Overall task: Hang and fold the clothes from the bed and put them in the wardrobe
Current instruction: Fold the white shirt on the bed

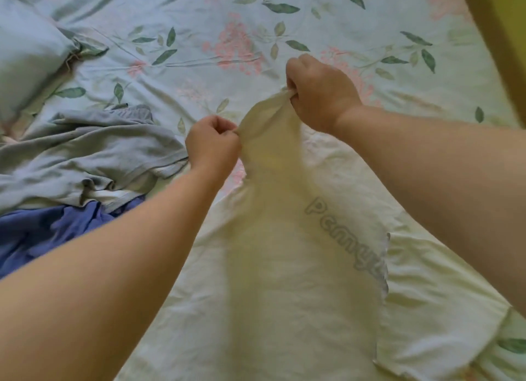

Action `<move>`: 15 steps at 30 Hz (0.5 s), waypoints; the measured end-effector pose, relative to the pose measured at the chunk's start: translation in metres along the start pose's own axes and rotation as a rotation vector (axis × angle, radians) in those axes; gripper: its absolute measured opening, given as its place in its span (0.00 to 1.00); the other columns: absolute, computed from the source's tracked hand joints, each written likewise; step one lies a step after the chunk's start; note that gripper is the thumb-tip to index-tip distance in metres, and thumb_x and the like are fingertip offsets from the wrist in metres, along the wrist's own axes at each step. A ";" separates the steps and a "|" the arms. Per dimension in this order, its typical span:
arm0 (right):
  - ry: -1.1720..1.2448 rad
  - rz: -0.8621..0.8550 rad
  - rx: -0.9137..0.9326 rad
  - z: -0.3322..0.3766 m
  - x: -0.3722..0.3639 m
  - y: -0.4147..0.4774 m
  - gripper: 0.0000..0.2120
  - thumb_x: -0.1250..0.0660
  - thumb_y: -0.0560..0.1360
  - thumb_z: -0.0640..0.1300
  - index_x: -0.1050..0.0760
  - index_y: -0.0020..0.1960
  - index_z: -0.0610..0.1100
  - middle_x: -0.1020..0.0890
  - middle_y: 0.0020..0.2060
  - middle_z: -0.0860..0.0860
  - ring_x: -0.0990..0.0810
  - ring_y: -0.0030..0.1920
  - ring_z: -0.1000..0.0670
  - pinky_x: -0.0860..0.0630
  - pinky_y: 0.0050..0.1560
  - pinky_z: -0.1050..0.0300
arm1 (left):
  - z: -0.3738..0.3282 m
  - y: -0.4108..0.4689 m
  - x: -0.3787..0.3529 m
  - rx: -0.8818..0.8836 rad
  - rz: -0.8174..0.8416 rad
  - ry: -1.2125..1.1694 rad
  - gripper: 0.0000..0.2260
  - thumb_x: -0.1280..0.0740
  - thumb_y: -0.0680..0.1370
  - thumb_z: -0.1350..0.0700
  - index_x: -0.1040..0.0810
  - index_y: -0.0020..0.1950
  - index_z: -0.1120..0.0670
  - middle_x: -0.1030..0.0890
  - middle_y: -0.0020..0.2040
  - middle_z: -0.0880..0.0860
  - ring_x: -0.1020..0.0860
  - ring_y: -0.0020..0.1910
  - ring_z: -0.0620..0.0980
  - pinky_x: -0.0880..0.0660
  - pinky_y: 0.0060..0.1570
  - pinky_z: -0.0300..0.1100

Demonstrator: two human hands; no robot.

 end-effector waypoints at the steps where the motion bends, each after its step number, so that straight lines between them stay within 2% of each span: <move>1: -0.032 -0.011 0.069 0.002 0.006 -0.017 0.05 0.41 0.77 0.35 0.28 0.51 0.39 0.25 0.46 0.40 0.27 0.38 0.38 0.27 0.35 0.43 | -0.009 -0.018 -0.001 -0.129 0.004 0.105 0.08 0.34 0.68 0.63 0.22 0.36 0.49 0.19 0.35 0.46 0.19 0.38 0.47 0.21 0.40 0.40; 2: -0.040 0.003 0.115 0.003 0.009 -0.038 0.05 0.39 0.76 0.33 0.26 0.51 0.37 0.25 0.45 0.38 0.27 0.37 0.38 0.26 0.34 0.42 | -0.015 -0.041 -0.005 -0.277 0.031 0.191 0.09 0.33 0.68 0.64 0.22 0.37 0.50 0.20 0.37 0.46 0.21 0.39 0.47 0.23 0.41 0.38; 4: -0.020 0.067 0.166 0.005 0.010 -0.084 0.09 0.36 0.72 0.28 0.24 0.51 0.34 0.23 0.42 0.36 0.26 0.36 0.38 0.26 0.32 0.45 | -0.016 -0.090 -0.019 -0.532 0.139 0.281 0.09 0.30 0.67 0.69 0.20 0.40 0.56 0.21 0.42 0.52 0.22 0.41 0.53 0.23 0.43 0.42; 6: -0.010 0.141 0.156 0.003 0.003 -0.129 0.13 0.34 0.67 0.24 0.22 0.50 0.33 0.23 0.39 0.37 0.25 0.36 0.39 0.29 0.31 0.49 | -0.003 -0.127 -0.033 -0.647 0.258 0.362 0.09 0.29 0.66 0.71 0.20 0.42 0.60 0.22 0.45 0.56 0.23 0.42 0.57 0.24 0.42 0.46; 9: -0.007 0.282 0.035 -0.008 -0.021 -0.178 0.16 0.35 0.68 0.26 0.23 0.54 0.36 0.22 0.43 0.39 0.24 0.40 0.38 0.27 0.34 0.49 | 0.019 -0.152 -0.056 -0.723 0.428 0.579 0.07 0.31 0.68 0.71 0.21 0.41 0.61 0.22 0.44 0.58 0.24 0.41 0.60 0.24 0.39 0.51; 11: -0.003 0.357 -0.065 -0.014 -0.040 -0.202 0.15 0.38 0.74 0.31 0.26 0.59 0.39 0.23 0.49 0.41 0.24 0.47 0.39 0.25 0.41 0.47 | 0.028 -0.157 -0.066 -0.754 0.482 0.743 0.06 0.30 0.68 0.68 0.21 0.41 0.59 0.22 0.43 0.57 0.23 0.42 0.61 0.24 0.45 0.53; 13: 0.075 0.384 -0.215 -0.024 -0.052 -0.220 0.18 0.41 0.75 0.39 0.29 0.64 0.42 0.24 0.56 0.44 0.25 0.53 0.40 0.24 0.49 0.46 | 0.027 -0.151 -0.070 -0.746 0.445 0.907 0.03 0.30 0.72 0.56 0.20 0.44 0.53 0.21 0.46 0.51 0.22 0.47 0.56 0.31 0.57 0.53; 15: 0.176 0.367 -0.326 -0.029 -0.059 -0.230 0.20 0.40 0.75 0.43 0.29 0.66 0.44 0.25 0.59 0.46 0.26 0.56 0.42 0.25 0.54 0.46 | 0.019 -0.138 -0.072 -0.669 0.374 0.954 0.07 0.34 0.75 0.48 0.21 0.48 0.49 0.22 0.47 0.46 0.24 0.48 0.52 0.36 0.57 0.50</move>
Point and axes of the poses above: each hand's wrist, its own y-axis towards the middle knuckle, its own x-axis out of the back of the hand, z = x × y, the point moved 9 cm from there along y, towards the middle knuckle
